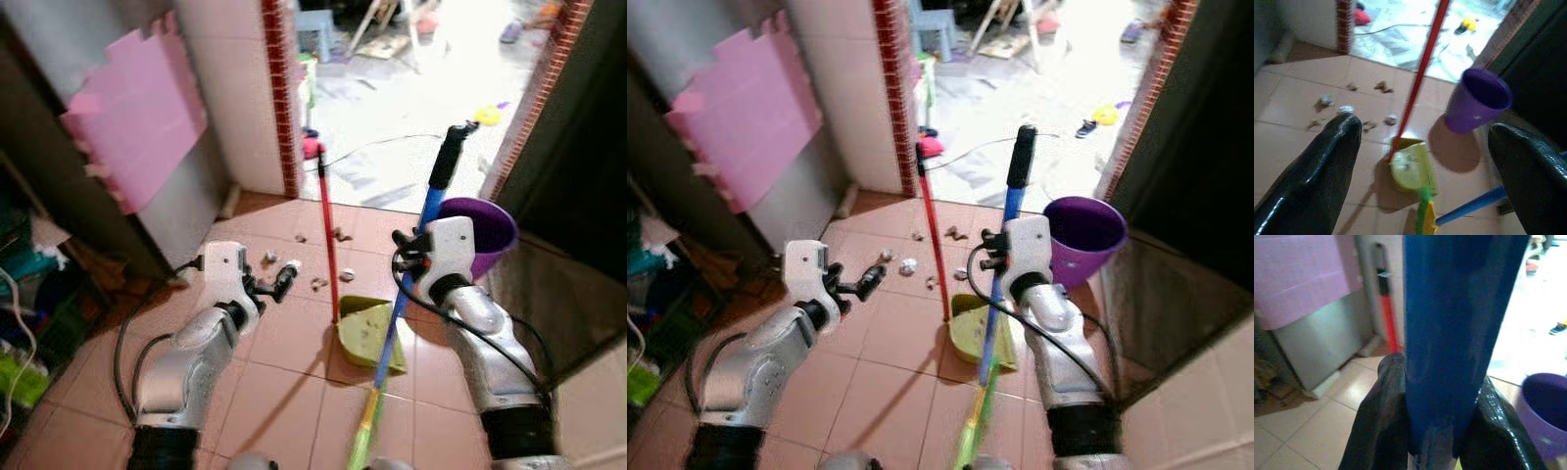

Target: Sweep floor

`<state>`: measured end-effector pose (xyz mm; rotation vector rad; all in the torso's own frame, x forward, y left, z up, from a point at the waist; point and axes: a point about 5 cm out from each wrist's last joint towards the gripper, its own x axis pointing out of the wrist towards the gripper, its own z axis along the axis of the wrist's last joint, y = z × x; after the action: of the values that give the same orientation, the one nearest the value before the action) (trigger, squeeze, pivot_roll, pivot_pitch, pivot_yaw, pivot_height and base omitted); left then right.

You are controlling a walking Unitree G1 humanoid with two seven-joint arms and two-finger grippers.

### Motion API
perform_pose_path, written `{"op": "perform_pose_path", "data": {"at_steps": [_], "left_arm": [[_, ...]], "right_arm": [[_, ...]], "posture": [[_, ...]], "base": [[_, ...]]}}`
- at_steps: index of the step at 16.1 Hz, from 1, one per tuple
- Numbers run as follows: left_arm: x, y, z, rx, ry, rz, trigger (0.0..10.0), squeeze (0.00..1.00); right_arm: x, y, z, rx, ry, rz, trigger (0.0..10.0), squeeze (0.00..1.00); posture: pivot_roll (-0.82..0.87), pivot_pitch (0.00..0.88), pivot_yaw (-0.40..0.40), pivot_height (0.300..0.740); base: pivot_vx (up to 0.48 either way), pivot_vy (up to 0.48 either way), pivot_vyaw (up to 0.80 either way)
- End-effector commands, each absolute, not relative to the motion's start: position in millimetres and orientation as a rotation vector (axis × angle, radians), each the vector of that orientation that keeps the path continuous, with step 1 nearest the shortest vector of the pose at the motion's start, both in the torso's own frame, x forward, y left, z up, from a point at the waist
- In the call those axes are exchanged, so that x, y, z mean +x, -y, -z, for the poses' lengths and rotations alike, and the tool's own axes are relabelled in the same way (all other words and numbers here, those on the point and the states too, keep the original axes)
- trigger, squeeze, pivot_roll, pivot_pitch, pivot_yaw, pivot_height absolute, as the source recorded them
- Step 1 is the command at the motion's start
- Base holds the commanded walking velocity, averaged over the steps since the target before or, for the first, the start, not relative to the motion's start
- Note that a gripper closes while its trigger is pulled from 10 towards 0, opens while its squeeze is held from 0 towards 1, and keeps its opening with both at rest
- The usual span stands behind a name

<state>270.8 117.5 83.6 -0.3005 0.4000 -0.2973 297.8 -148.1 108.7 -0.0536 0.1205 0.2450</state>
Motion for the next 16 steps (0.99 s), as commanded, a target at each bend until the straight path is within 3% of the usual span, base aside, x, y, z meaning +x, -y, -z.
{"op": "perform_pose_path", "data": {"at_steps": [1,3,8,11,16], "left_arm": [[272.9,-117.7,-87.4,-0.287,-0.391,0.296,10.0,0.0],[272.9,-116.0,-87.0,-0.269,-0.388,0.297,10.0,0.0],[268.4,-110.5,-82.3,-0.263,-0.441,0.373,10.0,0.0],[264.9,-107.9,-75.3,-0.181,-0.49,0.466,10.0,0.0],[268.5,-129.7,-67.8,-0.159,-0.457,0.321,10.0,0.0]], "right_arm": [[300.4,148.4,-120.7,-0.052,-0.063,-0.241,10.0,0.0],[300.9,149.0,-121.6,-0.057,-0.058,-0.241,10.0,0.0],[303.0,151.2,-127.9,-0.161,0.009,-0.231,10.0,0.0],[302.6,151.1,-126.4,-0.25,0.033,-0.256,10.0,0.0],[291.8,150.2,-105.1,-0.213,0.002,-0.219,10.0,0.0]], "posture": [[-0.12,0.0,0.069,0.74],[-0.12,0.0,0.069,0.74],[-0.12,0.0,0.059,0.74],[-0.08,0.0,0.003,0.74],[-0.12,0.0,0.056,0.74]], "base": [[0.0,0.0,-0.8],[0.0,0.0,-0.66],[0.0,0.0,0.0],[0.0,0.0,0.0],[0.0,0.0,0.0]]}}
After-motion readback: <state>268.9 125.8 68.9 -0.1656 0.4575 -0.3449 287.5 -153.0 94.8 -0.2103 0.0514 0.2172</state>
